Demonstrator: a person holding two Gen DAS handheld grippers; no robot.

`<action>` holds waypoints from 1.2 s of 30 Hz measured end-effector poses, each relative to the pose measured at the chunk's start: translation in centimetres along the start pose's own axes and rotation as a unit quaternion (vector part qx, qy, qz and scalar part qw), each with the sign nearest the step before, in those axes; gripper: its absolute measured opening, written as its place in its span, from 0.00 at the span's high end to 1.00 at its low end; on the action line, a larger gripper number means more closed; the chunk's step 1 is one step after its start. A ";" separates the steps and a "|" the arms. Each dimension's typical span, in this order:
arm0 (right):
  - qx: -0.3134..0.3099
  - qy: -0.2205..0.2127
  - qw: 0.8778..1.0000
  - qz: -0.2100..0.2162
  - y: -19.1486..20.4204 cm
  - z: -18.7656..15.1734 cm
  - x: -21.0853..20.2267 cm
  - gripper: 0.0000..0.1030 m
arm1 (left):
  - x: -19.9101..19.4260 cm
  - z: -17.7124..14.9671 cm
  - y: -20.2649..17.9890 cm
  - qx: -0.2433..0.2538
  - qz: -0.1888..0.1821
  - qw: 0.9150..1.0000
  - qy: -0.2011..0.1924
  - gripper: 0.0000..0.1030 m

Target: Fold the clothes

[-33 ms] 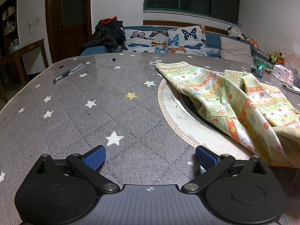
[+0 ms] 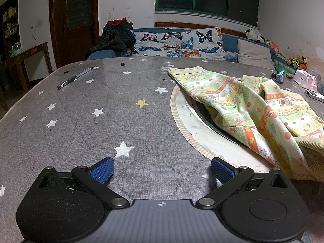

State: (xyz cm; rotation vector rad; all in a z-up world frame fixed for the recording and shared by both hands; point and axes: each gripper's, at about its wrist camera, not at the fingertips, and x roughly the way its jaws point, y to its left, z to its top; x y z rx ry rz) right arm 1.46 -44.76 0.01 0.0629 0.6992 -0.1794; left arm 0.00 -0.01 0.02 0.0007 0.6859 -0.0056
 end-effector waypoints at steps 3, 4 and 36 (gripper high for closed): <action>0.000 0.000 1.000 0.000 0.0 0.0 0.0 0.00 | 0.0 0.0 0.0 0.001 0.001 1.000 0.000 0.00; -0.001 0.000 1.000 0.000 0.0 0.0 0.0 0.00 | -0.1 0.0 0.0 0.001 0.001 1.000 0.000 0.00; -0.064 0.018 0.996 0.063 3.5 -2.3 -5.9 0.00 | -5.2 -0.2 -4.9 -0.007 0.011 1.000 0.010 0.00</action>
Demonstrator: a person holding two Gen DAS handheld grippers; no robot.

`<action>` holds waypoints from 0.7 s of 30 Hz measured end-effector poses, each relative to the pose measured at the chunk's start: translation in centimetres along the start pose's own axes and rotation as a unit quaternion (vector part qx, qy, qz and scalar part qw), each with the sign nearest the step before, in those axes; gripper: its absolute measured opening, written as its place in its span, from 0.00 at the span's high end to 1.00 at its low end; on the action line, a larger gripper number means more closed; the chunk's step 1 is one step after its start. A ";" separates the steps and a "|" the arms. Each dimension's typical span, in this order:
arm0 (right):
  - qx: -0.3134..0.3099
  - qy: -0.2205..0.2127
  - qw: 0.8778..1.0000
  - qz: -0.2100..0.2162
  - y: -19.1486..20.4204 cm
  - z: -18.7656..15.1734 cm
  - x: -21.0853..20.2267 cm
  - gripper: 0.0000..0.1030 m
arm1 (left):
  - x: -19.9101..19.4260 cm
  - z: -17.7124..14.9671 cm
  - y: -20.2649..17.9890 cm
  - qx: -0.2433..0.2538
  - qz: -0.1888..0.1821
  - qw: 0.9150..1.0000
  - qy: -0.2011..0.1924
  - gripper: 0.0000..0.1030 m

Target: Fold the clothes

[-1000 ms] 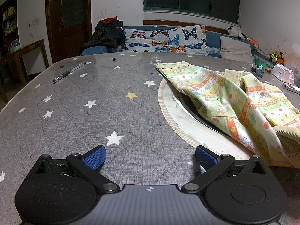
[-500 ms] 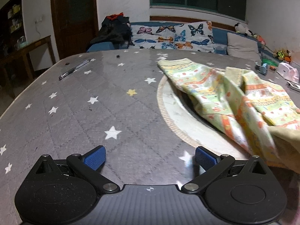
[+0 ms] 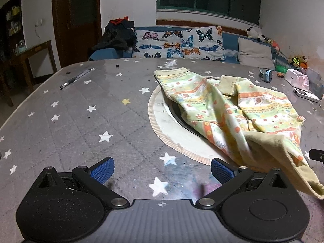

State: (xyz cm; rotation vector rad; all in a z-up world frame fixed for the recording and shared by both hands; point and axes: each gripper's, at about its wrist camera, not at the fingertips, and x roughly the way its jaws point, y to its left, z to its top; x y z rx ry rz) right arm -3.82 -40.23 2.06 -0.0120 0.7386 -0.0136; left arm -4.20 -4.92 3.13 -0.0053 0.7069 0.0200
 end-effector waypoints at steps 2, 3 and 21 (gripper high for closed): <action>-0.006 -0.003 1.000 -0.002 0.3 -0.2 -0.4 0.00 | -0.3 -0.1 -0.2 -0.005 -0.003 1.000 0.001 0.00; -0.008 -0.004 1.000 -0.001 0.5 -0.4 -0.7 0.00 | -0.4 -0.2 -0.3 -0.008 -0.005 1.000 0.002 0.00; -0.020 -0.012 1.000 0.013 1.9 -1.7 -2.7 0.00 | -1.2 -0.7 -1.2 -0.014 -0.005 1.000 0.007 0.00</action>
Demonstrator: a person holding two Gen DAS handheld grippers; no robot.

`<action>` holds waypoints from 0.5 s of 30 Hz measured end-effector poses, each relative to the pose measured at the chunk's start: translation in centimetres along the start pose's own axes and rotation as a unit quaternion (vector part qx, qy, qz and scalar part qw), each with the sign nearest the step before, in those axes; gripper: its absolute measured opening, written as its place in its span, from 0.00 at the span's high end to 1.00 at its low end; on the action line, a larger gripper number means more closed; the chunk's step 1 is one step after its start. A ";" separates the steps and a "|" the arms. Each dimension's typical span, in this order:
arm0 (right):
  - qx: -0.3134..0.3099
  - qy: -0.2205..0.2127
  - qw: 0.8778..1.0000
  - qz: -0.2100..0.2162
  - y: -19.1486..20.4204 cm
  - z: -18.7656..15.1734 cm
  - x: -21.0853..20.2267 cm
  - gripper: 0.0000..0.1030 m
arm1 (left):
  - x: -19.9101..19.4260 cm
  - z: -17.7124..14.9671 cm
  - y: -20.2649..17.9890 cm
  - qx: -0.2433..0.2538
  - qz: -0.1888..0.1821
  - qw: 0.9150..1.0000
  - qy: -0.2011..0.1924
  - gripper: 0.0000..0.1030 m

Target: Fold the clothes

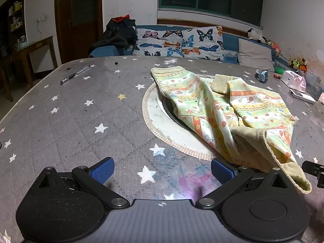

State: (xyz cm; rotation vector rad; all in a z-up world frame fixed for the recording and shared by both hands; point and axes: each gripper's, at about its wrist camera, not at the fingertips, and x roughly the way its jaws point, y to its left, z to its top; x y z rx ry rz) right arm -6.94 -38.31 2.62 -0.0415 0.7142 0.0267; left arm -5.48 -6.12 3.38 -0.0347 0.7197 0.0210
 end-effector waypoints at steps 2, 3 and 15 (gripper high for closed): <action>0.000 -0.001 1.000 0.000 0.1 0.0 0.0 0.00 | 0.0 0.0 0.0 -0.001 0.000 1.000 0.001 0.00; -0.001 -0.001 1.000 0.001 0.2 0.0 -0.1 0.00 | 0.0 0.0 0.0 -0.001 0.000 1.000 0.002 0.00; -0.007 0.000 1.000 0.010 0.8 0.2 0.0 0.00 | 0.6 0.1 -0.1 0.000 0.010 1.000 0.018 0.00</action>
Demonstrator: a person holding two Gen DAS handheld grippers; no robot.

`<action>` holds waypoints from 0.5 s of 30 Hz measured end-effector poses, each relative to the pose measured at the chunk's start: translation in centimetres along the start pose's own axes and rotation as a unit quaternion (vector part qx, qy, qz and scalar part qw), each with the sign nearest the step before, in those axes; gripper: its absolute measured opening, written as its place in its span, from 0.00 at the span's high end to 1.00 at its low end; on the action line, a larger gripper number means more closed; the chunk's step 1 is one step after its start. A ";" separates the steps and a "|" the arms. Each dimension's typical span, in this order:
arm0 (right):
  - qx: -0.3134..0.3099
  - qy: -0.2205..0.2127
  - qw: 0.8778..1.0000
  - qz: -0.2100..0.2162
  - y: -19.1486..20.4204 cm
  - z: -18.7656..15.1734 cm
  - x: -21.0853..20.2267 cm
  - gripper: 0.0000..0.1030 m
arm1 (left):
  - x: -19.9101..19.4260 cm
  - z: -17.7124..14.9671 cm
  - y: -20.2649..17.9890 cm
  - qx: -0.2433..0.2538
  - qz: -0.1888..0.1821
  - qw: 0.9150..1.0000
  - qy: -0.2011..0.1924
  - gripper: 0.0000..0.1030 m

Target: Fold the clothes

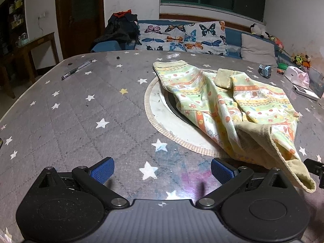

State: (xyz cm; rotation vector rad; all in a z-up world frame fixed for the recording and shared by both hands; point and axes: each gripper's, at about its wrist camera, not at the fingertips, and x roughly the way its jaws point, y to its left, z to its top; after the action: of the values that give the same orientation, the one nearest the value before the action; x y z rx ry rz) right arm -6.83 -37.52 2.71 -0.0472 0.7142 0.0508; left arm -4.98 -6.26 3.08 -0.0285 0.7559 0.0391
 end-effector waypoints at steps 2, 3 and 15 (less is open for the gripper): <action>0.000 0.000 1.000 0.000 0.0 0.1 0.1 0.00 | 0.1 0.1 0.0 -0.001 0.002 1.000 0.002 0.00; -0.001 -0.001 1.000 0.001 0.0 0.2 0.2 0.00 | 0.2 0.2 0.0 -0.002 0.002 1.000 0.002 0.00; -0.014 -0.008 1.000 0.003 0.0 2.0 0.9 0.03 | 0.6 3.0 0.5 -0.011 0.023 0.999 -0.020 0.00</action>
State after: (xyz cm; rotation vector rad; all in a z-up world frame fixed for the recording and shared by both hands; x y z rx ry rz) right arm -4.87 -37.42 3.66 -0.0711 0.6975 0.0670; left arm -2.49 -5.66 4.86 -0.0317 0.7151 0.0916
